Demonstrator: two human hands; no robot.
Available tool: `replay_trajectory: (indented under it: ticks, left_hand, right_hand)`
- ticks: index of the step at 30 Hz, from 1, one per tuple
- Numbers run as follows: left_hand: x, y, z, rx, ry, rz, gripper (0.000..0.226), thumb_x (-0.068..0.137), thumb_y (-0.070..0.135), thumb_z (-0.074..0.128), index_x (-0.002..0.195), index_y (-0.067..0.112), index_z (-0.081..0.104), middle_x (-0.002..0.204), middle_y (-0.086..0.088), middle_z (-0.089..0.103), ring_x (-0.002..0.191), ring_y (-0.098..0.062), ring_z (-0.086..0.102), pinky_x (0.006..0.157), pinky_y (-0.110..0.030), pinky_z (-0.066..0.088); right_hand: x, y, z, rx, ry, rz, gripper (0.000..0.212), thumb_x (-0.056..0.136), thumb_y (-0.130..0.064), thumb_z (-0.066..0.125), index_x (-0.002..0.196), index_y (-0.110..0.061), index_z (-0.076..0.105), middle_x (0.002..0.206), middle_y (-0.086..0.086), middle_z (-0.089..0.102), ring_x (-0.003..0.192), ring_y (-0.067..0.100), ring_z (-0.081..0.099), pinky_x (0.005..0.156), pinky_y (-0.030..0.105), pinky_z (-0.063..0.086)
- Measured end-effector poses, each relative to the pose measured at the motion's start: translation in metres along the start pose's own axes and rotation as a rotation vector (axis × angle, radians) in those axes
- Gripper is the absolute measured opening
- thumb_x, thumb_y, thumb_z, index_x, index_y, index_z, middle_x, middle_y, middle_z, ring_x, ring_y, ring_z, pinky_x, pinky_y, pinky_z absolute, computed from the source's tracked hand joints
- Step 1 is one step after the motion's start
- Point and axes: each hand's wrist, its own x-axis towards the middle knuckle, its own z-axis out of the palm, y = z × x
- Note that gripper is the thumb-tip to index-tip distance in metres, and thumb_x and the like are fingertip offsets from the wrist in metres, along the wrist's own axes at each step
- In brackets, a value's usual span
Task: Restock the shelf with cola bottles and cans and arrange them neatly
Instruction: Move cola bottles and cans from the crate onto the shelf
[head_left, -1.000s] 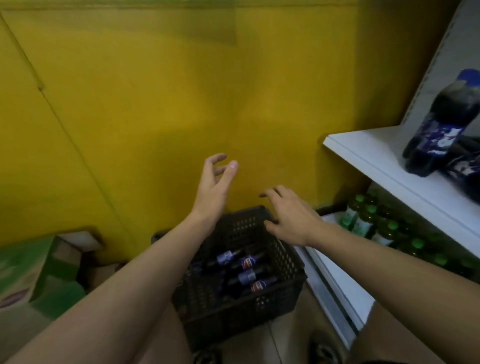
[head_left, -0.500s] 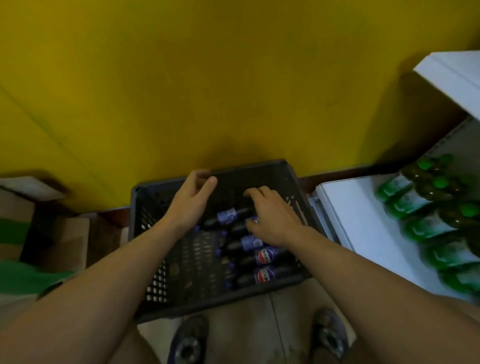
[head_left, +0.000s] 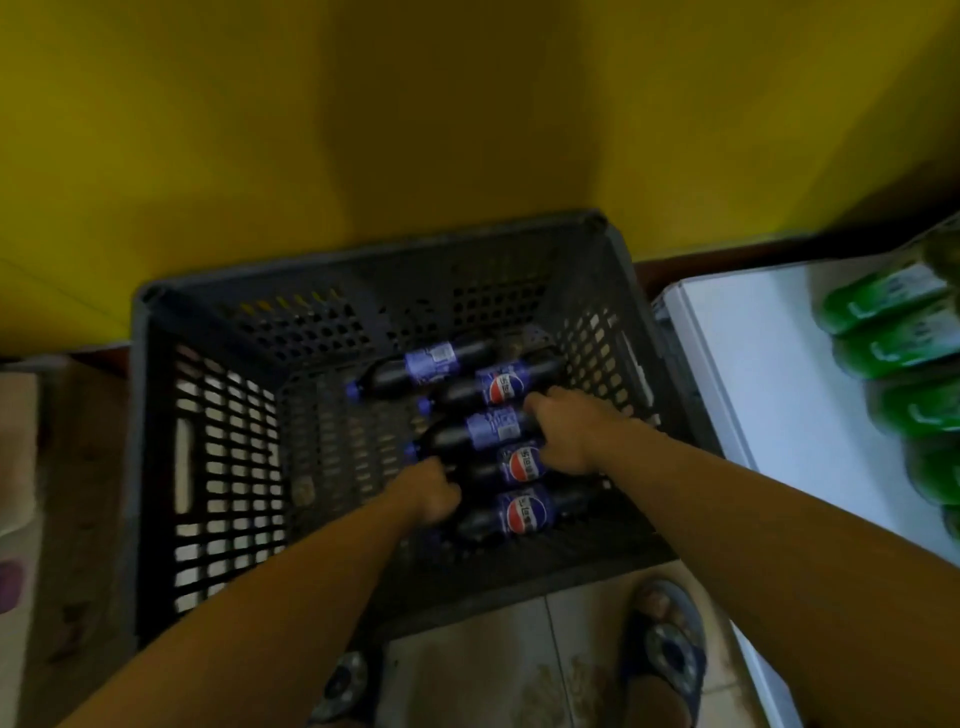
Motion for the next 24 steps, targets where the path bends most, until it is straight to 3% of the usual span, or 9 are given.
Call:
replay_trajectory:
  ticks: [3, 5, 7, 10, 13, 16, 18, 21, 24]
  left_hand:
    - [0.043, -0.015, 0.035, -0.234, 0.041, -0.106, 0.061, 0.092, 0.033, 0.057, 0.146, 0.008, 0.046, 0.144, -0.021, 0.052, 0.129, -0.036, 0.053, 0.108, -0.038, 0.043]
    - [0.053, -0.017, 0.043, -0.452, 0.090, -0.125, 0.052, 0.094, 0.027, 0.060, 0.140, 0.004, 0.052, 0.139, -0.019, 0.057, 0.122, -0.033, 0.058, 0.102, -0.035, 0.048]
    - [0.050, -0.017, 0.040, -0.685, 0.101, -0.161, 0.031, 0.098, 0.015, 0.063, 0.125, 0.000, 0.061, 0.117, -0.016, 0.066, 0.098, -0.025, 0.065, 0.075, -0.024, 0.055]
    - [0.033, -0.015, 0.019, -0.858, 0.004, -0.214, 0.024, 0.094, 0.031, 0.069, 0.099, 0.008, 0.065, 0.083, -0.015, 0.065, 0.057, -0.014, 0.060, 0.046, -0.020, 0.044]
    - [0.016, -0.002, -0.002, -1.053, -0.143, -0.136, 0.018, 0.095, 0.034, 0.063, 0.093, 0.017, 0.062, 0.068, -0.004, 0.058, 0.049, -0.012, 0.051, 0.055, -0.025, 0.039]
    - [0.014, 0.002, -0.010, -1.230, -0.128, -0.114, 0.034, 0.101, 0.036, 0.041, 0.086, 0.016, 0.063, 0.067, -0.005, 0.063, 0.061, -0.018, 0.057, 0.063, -0.031, 0.042]
    - [0.016, -0.002, 0.004, -1.021, -0.076, -0.086, 0.028, 0.101, 0.023, 0.040, 0.088, 0.014, 0.063, 0.083, -0.010, 0.069, 0.076, -0.021, 0.061, 0.066, -0.030, 0.045]
    - [0.029, -0.001, 0.039, -0.293, -0.127, 0.215, 0.017, 0.096, 0.011, 0.060, 0.111, 0.016, 0.065, 0.123, -0.010, 0.065, 0.110, -0.021, 0.061, 0.093, -0.027, 0.050]
    - [0.041, 0.024, 0.055, 0.087, -0.240, 0.403, 0.073, 0.089, 0.053, 0.061, 0.149, 0.017, 0.042, 0.153, -0.008, 0.045, 0.139, -0.023, 0.043, 0.116, -0.034, 0.034]
  right_hand:
    - [0.035, 0.000, 0.032, 0.018, -0.032, -0.020, 0.059, 0.089, -0.030, 0.070, 0.141, -0.017, 0.045, 0.142, 0.010, 0.047, 0.124, 0.030, 0.051, 0.104, 0.040, 0.046]
    - [0.050, 0.000, 0.053, -0.009, -0.066, -0.027, 0.059, 0.087, -0.024, 0.070, 0.140, -0.016, 0.044, 0.144, 0.013, 0.046, 0.128, 0.032, 0.048, 0.106, 0.043, 0.046]
    - [0.058, 0.001, 0.068, -0.092, -0.067, -0.031, 0.069, 0.082, -0.024, 0.075, 0.142, -0.019, 0.041, 0.146, 0.014, 0.041, 0.132, 0.036, 0.041, 0.106, 0.051, 0.044]
    - [0.058, 0.000, 0.074, -0.201, -0.008, -0.030, 0.078, 0.077, -0.030, 0.081, 0.144, -0.023, 0.040, 0.145, 0.015, 0.034, 0.134, 0.038, 0.034, 0.107, 0.057, 0.040]
    - [0.056, -0.003, 0.067, -0.151, 0.006, -0.019, 0.078, 0.074, -0.030, 0.083, 0.141, -0.023, 0.044, 0.142, 0.013, 0.038, 0.134, 0.036, 0.036, 0.107, 0.056, 0.039]
    - [0.051, 0.002, 0.052, 0.029, 0.039, -0.035, 0.073, 0.070, -0.030, 0.085, 0.133, -0.023, 0.050, 0.133, 0.008, 0.053, 0.123, 0.030, 0.051, 0.101, 0.049, 0.048]
    - [0.044, 0.004, 0.044, 0.207, 0.084, -0.008, 0.067, 0.068, -0.026, 0.085, 0.127, -0.021, 0.054, 0.123, 0.006, 0.061, 0.111, 0.028, 0.061, 0.093, 0.044, 0.054]
    - [0.036, 0.003, 0.033, 0.454, 0.205, 0.044, 0.068, 0.066, -0.024, 0.085, 0.125, -0.016, 0.053, 0.117, 0.008, 0.063, 0.104, 0.029, 0.065, 0.086, 0.042, 0.057]
    - [0.029, 0.000, 0.024, 0.604, 0.229, 0.067, 0.079, 0.069, -0.032, 0.085, 0.134, -0.013, 0.044, 0.120, 0.010, 0.063, 0.105, 0.031, 0.064, 0.088, 0.038, 0.055]
